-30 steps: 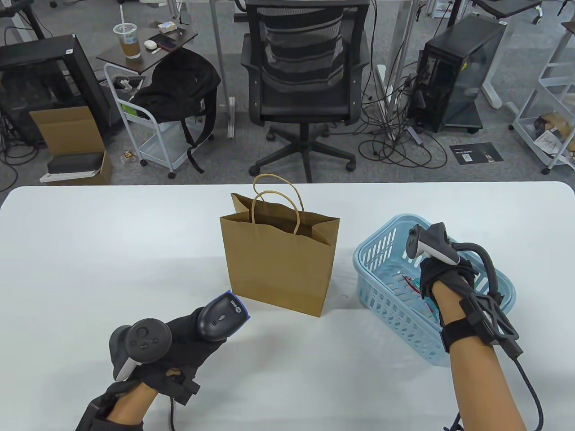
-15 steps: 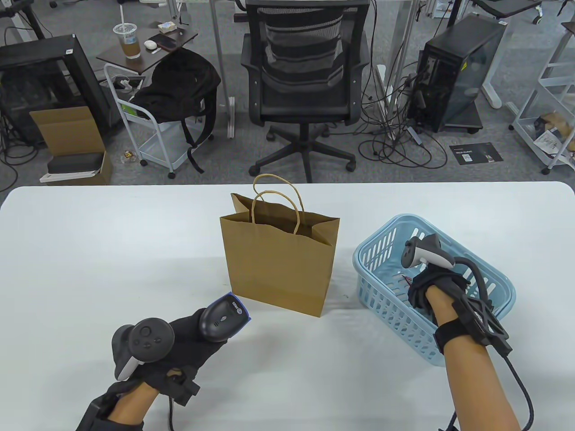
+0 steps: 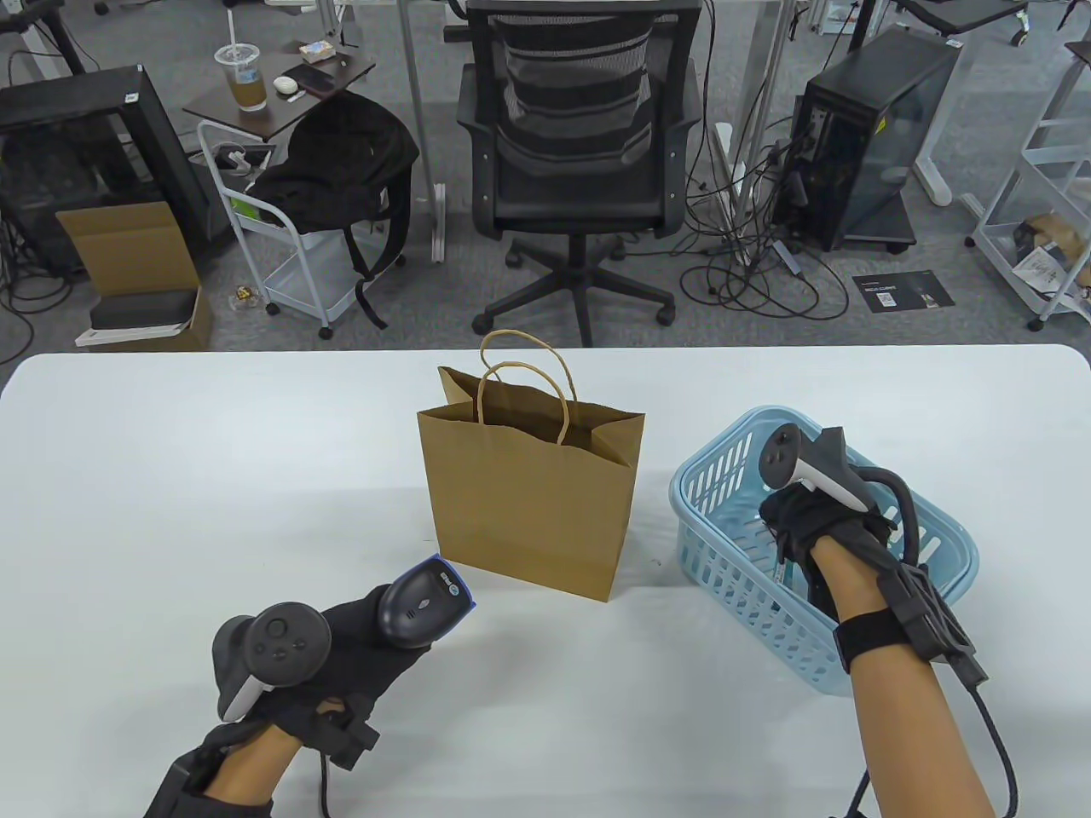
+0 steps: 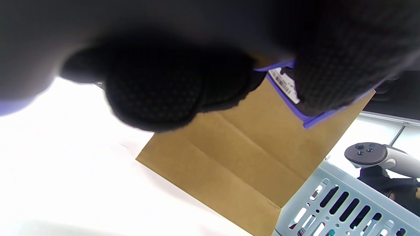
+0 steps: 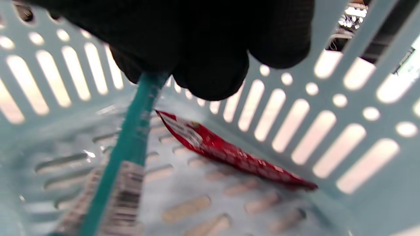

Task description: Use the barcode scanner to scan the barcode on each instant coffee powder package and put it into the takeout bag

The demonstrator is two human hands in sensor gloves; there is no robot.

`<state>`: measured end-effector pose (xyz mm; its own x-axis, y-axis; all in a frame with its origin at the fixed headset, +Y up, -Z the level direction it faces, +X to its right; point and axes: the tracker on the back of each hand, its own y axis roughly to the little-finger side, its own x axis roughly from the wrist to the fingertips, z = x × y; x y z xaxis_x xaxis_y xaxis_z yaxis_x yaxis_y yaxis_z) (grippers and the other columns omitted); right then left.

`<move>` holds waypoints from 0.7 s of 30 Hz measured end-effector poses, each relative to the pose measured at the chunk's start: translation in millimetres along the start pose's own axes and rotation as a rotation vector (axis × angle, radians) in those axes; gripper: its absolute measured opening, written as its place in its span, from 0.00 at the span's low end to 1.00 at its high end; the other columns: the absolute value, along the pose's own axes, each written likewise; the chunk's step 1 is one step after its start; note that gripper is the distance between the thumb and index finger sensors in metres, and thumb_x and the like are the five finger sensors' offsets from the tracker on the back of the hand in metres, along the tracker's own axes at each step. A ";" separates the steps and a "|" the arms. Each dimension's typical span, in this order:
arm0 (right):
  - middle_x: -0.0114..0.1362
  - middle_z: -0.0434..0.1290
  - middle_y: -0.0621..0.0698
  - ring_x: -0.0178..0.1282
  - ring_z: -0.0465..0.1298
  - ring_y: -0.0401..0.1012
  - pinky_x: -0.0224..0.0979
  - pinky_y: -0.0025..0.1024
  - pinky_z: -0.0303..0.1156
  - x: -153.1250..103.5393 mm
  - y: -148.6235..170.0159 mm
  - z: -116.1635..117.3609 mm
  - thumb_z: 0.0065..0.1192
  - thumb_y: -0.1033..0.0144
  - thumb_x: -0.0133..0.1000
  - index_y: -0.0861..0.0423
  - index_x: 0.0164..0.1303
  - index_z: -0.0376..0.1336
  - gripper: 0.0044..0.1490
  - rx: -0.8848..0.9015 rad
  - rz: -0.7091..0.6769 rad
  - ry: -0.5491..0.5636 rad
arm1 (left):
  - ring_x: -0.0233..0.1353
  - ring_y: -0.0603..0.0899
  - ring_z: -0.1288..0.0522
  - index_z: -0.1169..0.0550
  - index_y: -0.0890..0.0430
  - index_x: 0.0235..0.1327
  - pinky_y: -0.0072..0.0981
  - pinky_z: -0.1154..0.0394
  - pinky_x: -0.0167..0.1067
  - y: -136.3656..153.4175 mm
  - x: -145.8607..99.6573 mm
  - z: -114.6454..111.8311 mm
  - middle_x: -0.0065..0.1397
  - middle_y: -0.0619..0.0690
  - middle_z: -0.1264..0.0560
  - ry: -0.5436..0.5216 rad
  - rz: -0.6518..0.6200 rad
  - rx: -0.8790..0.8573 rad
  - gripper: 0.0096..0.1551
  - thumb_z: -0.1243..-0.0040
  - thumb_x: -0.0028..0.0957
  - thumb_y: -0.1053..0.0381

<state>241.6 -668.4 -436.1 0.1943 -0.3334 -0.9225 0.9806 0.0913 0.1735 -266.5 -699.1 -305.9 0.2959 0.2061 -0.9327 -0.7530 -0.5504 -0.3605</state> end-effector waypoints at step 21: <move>0.48 0.86 0.47 0.45 0.88 0.36 0.52 0.34 0.80 -70.0 -15.7 -45.5 0.85 0.52 0.41 0.31 0.57 0.76 0.31 -0.309 -0.046 0.794 | 0.41 0.49 0.10 0.22 0.47 0.59 0.42 0.15 0.46 0.7 0.1 0.7 0.47 0.38 0.14 -0.005 -0.001 -0.003 0.32 0.30 0.47 0.32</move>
<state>211.4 -603.8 -390.0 -0.0348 0.4032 -0.9145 0.9132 0.3845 0.1348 -267.5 -698.9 -306.2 0.2934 0.2108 -0.9325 -0.7510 -0.5526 -0.3613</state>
